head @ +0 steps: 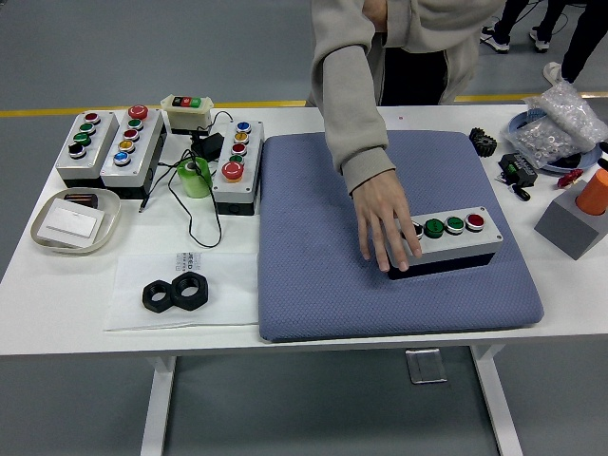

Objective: Pick up the button,place it on the desk,press the button,press the button

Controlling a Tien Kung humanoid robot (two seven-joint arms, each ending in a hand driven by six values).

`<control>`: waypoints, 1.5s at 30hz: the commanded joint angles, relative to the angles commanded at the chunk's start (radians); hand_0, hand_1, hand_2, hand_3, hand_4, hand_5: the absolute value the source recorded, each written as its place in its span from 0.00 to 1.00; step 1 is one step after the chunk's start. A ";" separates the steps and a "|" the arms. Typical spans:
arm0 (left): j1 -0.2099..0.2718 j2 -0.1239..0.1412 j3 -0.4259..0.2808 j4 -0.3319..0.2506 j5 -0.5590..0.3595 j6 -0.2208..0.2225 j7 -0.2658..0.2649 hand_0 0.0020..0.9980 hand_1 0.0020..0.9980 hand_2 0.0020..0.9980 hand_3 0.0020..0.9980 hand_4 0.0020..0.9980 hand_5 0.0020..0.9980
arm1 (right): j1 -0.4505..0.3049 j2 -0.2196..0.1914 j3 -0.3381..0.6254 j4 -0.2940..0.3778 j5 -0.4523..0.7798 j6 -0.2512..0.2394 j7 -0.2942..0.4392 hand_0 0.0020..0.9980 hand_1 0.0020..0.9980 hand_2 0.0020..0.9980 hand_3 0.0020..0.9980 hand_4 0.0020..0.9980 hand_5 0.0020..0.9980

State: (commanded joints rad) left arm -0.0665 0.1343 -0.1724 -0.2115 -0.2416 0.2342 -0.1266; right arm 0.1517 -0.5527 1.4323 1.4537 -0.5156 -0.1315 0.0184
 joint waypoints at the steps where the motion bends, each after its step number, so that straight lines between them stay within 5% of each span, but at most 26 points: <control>1: -0.001 0.000 0.002 0.000 -0.003 -0.001 -0.001 0.70 0.83 0.89 0.83 0.64 1.00 | -0.002 0.003 0.005 -0.001 -0.001 0.000 -0.001 0.96 0.87 0.91 0.86 0.62 0.80; 45: 0.000 -0.005 -0.012 -0.002 0.017 0.001 0.005 0.71 0.83 0.89 0.83 0.64 1.00 | 0.010 0.034 -0.005 -0.004 -0.022 -0.005 -0.016 0.96 0.86 0.89 0.85 0.60 0.78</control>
State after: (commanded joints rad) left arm -0.0667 0.1293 -0.1846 -0.2131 -0.2243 0.2347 -0.1214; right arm 0.1617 -0.5183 1.4268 1.4499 -0.5374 -0.1366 0.0021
